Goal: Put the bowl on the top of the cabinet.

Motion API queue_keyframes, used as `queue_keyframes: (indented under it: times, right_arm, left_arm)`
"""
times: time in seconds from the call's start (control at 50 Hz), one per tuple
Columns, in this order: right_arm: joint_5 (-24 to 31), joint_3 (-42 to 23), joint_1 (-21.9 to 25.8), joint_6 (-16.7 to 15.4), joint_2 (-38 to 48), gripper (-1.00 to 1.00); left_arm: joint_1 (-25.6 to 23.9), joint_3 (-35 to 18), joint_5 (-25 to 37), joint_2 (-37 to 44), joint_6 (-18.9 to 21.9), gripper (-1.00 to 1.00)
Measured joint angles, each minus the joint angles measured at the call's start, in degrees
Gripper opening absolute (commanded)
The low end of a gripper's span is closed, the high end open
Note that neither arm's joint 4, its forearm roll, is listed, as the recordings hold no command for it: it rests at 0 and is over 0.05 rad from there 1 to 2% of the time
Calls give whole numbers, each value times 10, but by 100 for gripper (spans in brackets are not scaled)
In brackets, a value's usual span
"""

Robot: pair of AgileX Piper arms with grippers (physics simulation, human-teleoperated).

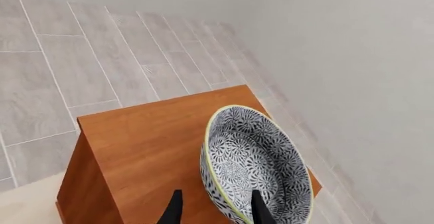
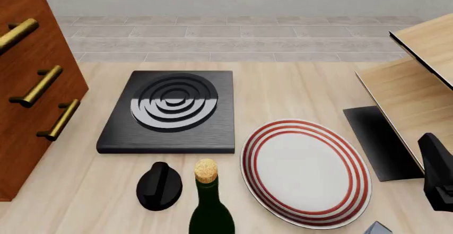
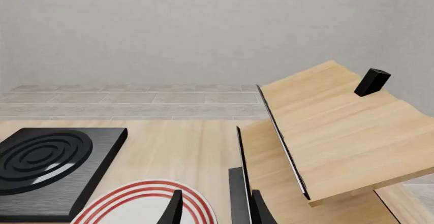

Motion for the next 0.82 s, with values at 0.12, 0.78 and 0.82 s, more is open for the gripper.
queue_keyframes:
  times: [0.12, 0.78, 0.82]
  right_arm:
    - [0, 0, 0, 0, 0, 100]
    - [0, 0, 0, 0, 0, 100]
    - [0, 0, 0, 0, 0, 100]
  left_arm:
    - [-2, -4, 4, -14, 0, 100]
    - [-32, 1, 30, -94, -12, 100]
    - [-38, 3, 33, -101, -14, 100]
